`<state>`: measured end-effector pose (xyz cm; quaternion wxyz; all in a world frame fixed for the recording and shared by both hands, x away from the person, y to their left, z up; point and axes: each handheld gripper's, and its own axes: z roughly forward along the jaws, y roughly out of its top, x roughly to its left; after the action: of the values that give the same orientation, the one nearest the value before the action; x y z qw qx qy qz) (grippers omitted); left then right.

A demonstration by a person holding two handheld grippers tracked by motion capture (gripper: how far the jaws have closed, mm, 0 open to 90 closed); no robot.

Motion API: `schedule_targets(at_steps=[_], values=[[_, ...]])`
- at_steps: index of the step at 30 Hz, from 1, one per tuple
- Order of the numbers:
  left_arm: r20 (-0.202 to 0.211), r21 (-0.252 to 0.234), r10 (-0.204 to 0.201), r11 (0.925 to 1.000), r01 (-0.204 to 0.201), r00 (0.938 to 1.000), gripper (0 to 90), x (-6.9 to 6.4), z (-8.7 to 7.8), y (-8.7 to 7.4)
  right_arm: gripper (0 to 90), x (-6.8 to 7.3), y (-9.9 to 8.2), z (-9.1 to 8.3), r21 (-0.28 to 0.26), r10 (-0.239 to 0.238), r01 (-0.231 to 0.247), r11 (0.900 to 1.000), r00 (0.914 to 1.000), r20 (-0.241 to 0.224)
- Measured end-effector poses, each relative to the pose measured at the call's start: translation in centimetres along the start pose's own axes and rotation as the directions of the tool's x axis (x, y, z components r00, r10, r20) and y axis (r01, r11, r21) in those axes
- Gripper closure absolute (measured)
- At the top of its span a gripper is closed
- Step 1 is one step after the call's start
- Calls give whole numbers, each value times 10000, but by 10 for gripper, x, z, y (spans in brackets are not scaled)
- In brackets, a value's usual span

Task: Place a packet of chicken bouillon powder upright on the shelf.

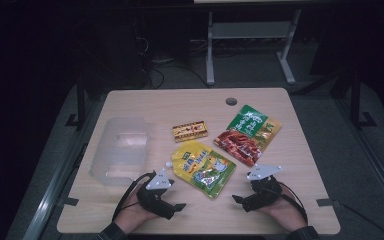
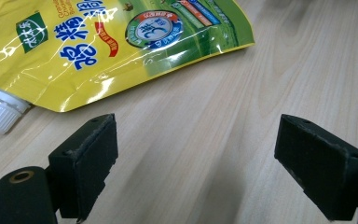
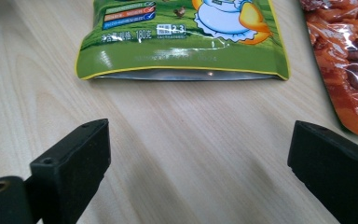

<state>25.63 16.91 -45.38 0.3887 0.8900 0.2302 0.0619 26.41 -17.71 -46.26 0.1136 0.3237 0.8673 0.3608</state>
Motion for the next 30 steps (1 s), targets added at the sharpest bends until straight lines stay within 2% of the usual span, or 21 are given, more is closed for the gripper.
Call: schedule_targets(at_steps=[3, 8, 9, 11, 12, 13, 14, 16, 20, 21, 22, 24, 29, 30], values=[[14, 45, -57, 10000, 57, 10000, 128, 1, 0, 0, 66, 0, 2, -1, 61, -53, 53, 10000, 9999, -95], [21, 16, -225, 9997, 225, 9997, 128, 4, -1, 0, 208, -1, 13, -2, -13, -52, 52, 10000, 9993, -375], [21, 16, -225, 9997, 225, 9997, 128, 4, -1, 0, 208, -1, 13, -2, -13, -52, 52, 10000, 9993, -375], [22, 51, -250, 9997, 250, 9997, 128, 4, -1, 0, 314, -2, 18, -1, 28, -56, 58, 10000, 9986, -530], [12, 83, -164, 9998, 164, 9999, 128, 5, -1, 0, 427, -4, 24, -1, -6, -50, 50, 10000, 9975, -707], [12, 83, -164, 9998, 164, 9999, 128, 5, -1, 0, 427, -4, 24, -1, -6, -50, 50, 10000, 9975, -707], [24, -11, -200, 9998, 200, 9998, 128, 5, 0, 0, 464, -4, 26, -1, -20, -24, 23, 10000, 9971, -765], [37, -89, -266, 9996, 266, 9996, 128, 5, 0, 1, 627, -9, 35, 0, -57, 105, -110, 9999, 9959, -902], [10, -45, -212, 9998, 212, 9998, 128, 5, -1, 0, 779, -14, 45, 4, -258, -199, 175, 9995, 9952, -961], [10, -45, -212, 9998, 212, 9998, 128, 5, -1, 0, 779, -14, 45, 4, -258, -199, 175, 9995, 9952, -961], [4, -42, -160, 9999, 160, 9999, 128, 5, -1, 0, 860, -16, 50, 7, -379, -307, 268, 9989, 9939, -1062], [-5, -125, -219, 9997, 219, 9998, 128, 5, -2, 0, 900, -19, 55, 10, -426, -413, 371, 9984, 9939, -1027], [10, -83, -343, 9994, 343, 9994, 128, 5, -1, -1, 900, -21, 67, 22, -524, -574, 517, 9973, 9918, -1142], [1, -44, -314, 9995, 314, 9995, 128, 5, -1, -2, 900, -22, 73, 29, -438, -685, 637, 9970, 9906, -1185]])
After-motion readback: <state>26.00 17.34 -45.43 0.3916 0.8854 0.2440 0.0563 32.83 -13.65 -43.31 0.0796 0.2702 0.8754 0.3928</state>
